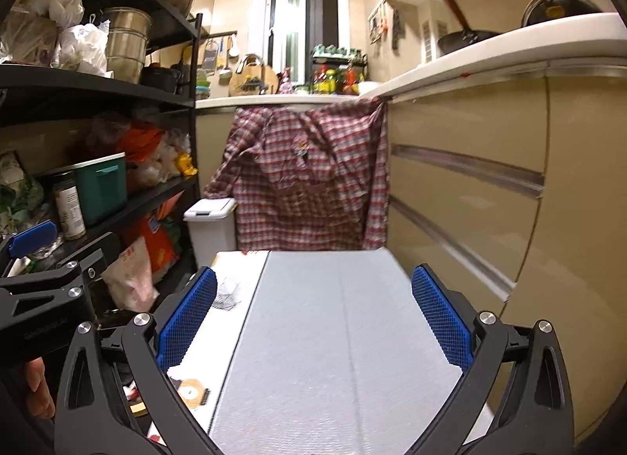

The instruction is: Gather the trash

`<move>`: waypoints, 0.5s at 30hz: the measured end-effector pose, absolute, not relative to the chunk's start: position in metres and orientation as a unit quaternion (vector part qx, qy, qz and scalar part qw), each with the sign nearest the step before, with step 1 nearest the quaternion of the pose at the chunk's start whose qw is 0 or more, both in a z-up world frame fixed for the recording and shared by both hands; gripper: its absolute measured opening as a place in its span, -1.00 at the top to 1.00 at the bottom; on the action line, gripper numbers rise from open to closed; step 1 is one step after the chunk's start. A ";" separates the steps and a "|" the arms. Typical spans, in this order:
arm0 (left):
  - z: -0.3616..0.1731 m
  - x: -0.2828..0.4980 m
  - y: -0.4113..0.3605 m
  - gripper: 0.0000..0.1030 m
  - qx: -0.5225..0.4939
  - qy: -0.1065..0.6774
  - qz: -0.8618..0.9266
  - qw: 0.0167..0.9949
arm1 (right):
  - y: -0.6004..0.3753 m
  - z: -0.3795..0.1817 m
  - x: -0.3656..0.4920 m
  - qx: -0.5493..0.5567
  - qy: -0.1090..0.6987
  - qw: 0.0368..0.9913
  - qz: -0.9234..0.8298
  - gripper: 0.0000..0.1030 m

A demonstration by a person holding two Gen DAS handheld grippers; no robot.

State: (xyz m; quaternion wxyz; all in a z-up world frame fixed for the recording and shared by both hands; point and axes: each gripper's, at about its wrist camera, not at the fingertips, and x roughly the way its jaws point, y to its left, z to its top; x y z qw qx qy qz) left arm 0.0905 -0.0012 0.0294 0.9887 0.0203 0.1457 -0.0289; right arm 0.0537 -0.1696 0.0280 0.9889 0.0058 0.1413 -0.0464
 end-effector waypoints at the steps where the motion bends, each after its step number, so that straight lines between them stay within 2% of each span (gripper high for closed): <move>1: 0.030 0.091 -0.002 -0.85 0.020 0.145 -0.029 0.989 | -0.170 0.029 0.053 0.003 0.138 0.989 -0.051 -0.90; 15: 0.036 0.089 0.003 -0.85 0.018 0.127 -0.010 0.992 | -0.183 0.031 0.044 0.009 0.113 0.992 -0.059 -0.90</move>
